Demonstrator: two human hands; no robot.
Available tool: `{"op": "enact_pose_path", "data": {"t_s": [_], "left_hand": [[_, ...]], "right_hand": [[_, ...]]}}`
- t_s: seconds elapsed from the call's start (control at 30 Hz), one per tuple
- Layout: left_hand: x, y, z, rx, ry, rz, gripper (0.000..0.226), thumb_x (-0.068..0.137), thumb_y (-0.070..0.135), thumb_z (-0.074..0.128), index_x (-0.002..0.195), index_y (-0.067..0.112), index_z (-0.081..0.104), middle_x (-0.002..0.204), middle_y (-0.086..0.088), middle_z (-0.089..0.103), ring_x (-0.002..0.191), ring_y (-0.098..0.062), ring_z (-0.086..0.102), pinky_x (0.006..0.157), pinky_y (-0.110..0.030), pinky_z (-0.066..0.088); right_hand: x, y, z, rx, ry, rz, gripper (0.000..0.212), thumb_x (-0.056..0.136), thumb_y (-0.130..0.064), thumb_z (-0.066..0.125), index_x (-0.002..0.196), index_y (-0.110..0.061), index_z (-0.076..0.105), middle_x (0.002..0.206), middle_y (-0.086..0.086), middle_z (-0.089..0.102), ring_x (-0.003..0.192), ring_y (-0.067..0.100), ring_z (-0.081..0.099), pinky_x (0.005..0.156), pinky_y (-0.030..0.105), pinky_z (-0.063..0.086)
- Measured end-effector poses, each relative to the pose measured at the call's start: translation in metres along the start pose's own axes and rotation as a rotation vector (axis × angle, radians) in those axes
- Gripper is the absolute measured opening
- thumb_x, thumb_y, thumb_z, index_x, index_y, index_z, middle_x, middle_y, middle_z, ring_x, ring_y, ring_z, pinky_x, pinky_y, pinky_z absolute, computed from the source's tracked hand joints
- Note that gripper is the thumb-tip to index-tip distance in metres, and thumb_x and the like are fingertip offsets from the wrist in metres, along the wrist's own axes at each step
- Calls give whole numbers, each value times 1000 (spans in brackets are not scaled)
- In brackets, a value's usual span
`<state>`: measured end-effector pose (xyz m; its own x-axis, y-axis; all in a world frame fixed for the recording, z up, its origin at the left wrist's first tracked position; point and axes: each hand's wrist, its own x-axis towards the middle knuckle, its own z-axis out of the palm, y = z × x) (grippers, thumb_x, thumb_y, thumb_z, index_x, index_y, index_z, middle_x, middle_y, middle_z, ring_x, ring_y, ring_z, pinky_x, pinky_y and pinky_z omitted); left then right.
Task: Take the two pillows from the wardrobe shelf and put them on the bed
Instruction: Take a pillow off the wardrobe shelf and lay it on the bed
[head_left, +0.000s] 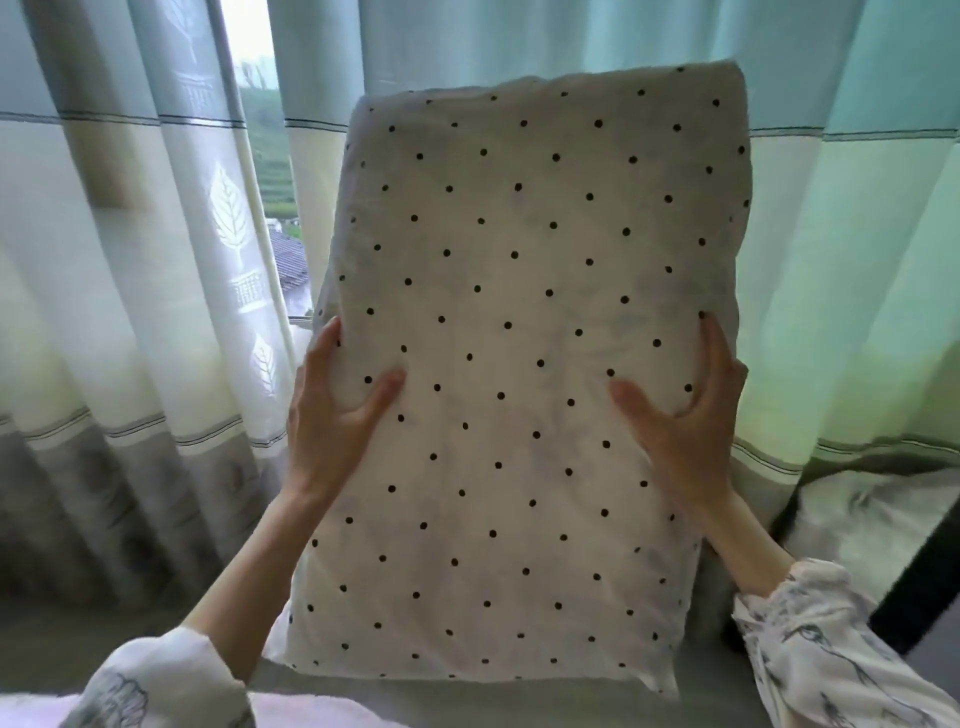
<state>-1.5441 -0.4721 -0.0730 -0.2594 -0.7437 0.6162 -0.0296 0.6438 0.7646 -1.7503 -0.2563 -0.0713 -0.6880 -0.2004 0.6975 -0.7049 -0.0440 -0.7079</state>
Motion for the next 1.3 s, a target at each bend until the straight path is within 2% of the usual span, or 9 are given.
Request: {"op": "enact_pose_path", "data": {"t_s": [0.2,0.37,0.57,0.67,0.77,0.9,1.07,1.2,1.3], "left_hand": [[40,-50,24,-8,189,-128,74,69,63,66,132,46,32,135,19,42,125,-5,42,105,-42,39],[67,-84,25,104,313,-192,80,68,64,66,136,43,29,133,22,39,124,-3,39,106,-38,35],[89,-123,-10,263,466,-241,90,64,69,64,140,35,29,143,11,39,128,-6,38,105,-34,34],[96,-145,-32,334,561,-253,88,67,63,64,141,31,29,146,9,38,131,-6,36,108,-37,33],[109,-173,-51,391,659,-276,83,68,60,64,140,35,29,147,12,37,131,-3,34,106,-30,31],[134,-212,-81,437,774,-293,85,66,64,62,139,37,28,148,14,34,131,1,31,101,-22,26],[167,-250,-124,528,894,-319,90,63,66,60,141,31,29,149,9,34,133,-1,30,103,-22,24],[184,-270,-164,609,945,-332,88,66,64,63,141,33,27,148,14,31,129,8,26,100,-16,22],[194,-283,-196,694,1031,-351,88,66,63,63,140,33,28,144,17,32,128,8,27,98,-13,22]], "right_hand": [[72,47,93,59,-169,-86,93,56,-64,68,134,-51,21,113,-12,31,96,-32,27,78,5,24],[114,72,174,148,-293,-122,91,56,-64,68,133,-53,21,112,-12,33,96,-10,35,86,29,34],[120,86,286,309,-481,-156,90,58,-63,68,135,-48,23,112,-11,33,95,-8,38,86,29,35],[113,85,345,403,-574,-174,90,58,-62,68,135,-46,24,111,-11,32,97,-25,35,84,24,33],[109,80,406,481,-655,-199,91,58,-63,68,135,-45,23,112,-10,32,98,-30,30,81,16,32],[110,65,498,572,-759,-252,91,58,-64,68,135,-43,23,112,-8,33,99,-25,34,76,7,29],[102,40,602,677,-829,-348,91,63,-53,73,139,-30,29,117,-1,36,102,-8,34,84,-3,25],[84,13,677,779,-938,-338,89,63,-61,69,138,-41,26,119,-7,35,103,-17,34,84,1,27],[64,-11,734,860,-1019,-322,89,64,-61,69,138,-41,25,121,-7,35,107,-11,36,91,13,31]]}}
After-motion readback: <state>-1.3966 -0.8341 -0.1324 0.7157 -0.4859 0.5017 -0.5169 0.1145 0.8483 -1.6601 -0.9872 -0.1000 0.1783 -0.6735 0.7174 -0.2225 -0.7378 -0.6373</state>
